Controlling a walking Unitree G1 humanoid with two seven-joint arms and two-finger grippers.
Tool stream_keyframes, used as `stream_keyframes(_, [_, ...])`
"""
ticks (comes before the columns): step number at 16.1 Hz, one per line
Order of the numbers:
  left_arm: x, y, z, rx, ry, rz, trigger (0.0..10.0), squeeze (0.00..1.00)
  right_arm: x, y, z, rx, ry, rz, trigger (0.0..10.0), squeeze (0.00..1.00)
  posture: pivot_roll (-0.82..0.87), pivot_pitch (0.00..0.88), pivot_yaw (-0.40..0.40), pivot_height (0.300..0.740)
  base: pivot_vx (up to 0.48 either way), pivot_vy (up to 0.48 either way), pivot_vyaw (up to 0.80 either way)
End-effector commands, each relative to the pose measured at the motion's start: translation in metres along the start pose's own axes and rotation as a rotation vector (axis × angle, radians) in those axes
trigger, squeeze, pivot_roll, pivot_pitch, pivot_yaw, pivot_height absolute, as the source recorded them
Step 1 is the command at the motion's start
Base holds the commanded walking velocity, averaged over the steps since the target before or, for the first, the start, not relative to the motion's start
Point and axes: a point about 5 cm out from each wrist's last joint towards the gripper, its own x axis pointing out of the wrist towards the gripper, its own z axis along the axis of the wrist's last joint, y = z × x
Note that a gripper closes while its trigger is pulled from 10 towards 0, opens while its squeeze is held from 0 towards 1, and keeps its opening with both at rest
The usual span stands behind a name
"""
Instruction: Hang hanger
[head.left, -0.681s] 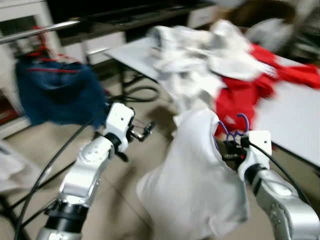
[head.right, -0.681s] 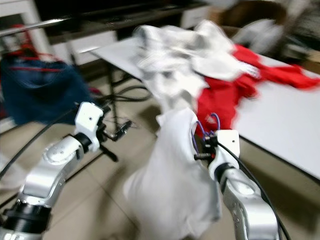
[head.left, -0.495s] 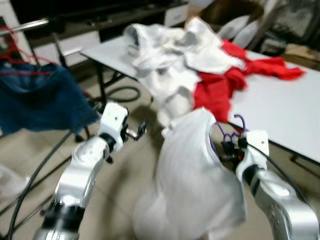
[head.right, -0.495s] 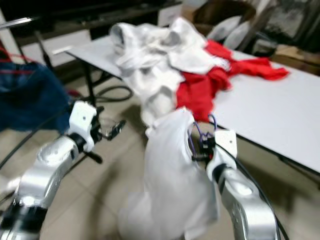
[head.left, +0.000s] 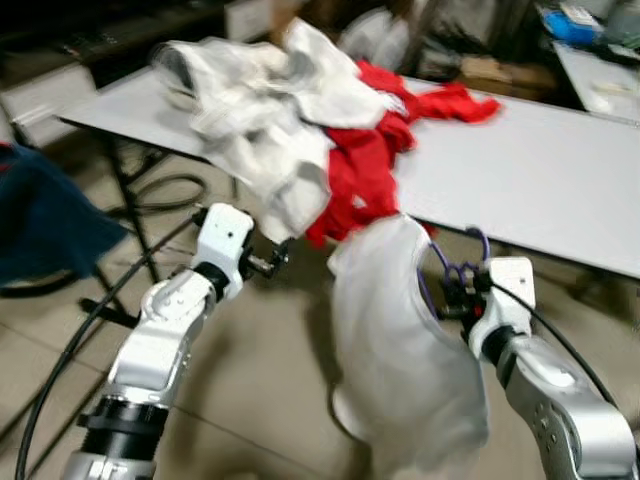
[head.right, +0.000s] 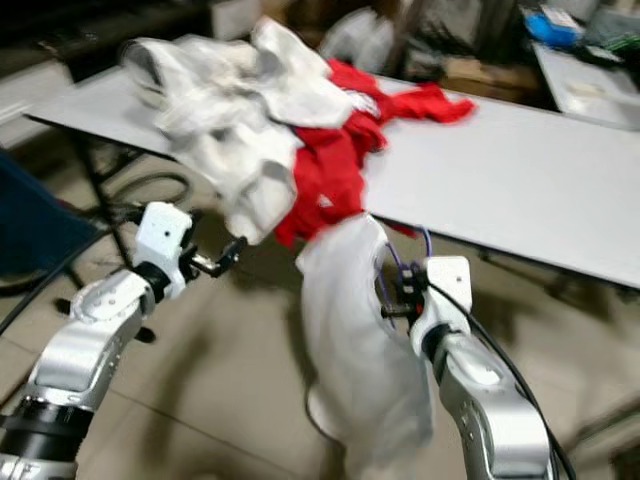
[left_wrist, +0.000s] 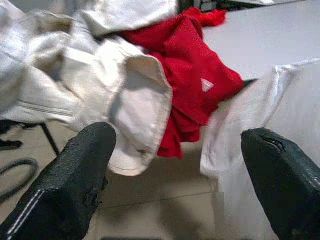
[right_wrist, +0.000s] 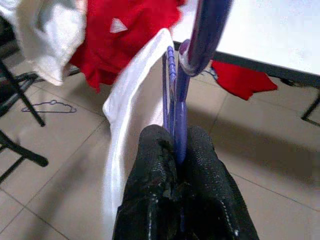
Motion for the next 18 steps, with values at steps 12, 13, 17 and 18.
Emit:
stream_keyframes(12, [0.004,-0.003,0.001,-0.021,-0.02,0.047,10.0,0.0,-0.003,-0.012,0.019,-0.131,-0.093,-0.008,10.0,0.0,0.05,0.0,-0.041,0.74,0.0,0.08,-0.6])
stream_keyframes(13, [0.005,0.0,0.002,-0.029,-0.031,0.077,10.0,0.0,-0.003,-0.012,0.022,-0.181,-0.102,-0.015,10.0,0.0,0.05,0.0,-0.041,0.74,0.0,0.0,0.0])
stream_keyframes(17, [0.006,0.004,0.003,-0.05,-0.04,0.11,10.0,0.0,-0.001,-0.012,0.022,-0.264,-0.113,0.022,10.0,0.0,0.05,0.0,-0.05,0.74,0.0,0.0,0.0])
stream_keyframes(18, [0.005,0.003,0.002,-0.06,-0.036,0.103,10.0,0.0,-0.002,-0.011,0.025,-0.254,-0.131,0.051,10.0,0.0,0.05,0.0,-0.051,0.74,0.0,0.0,0.0])
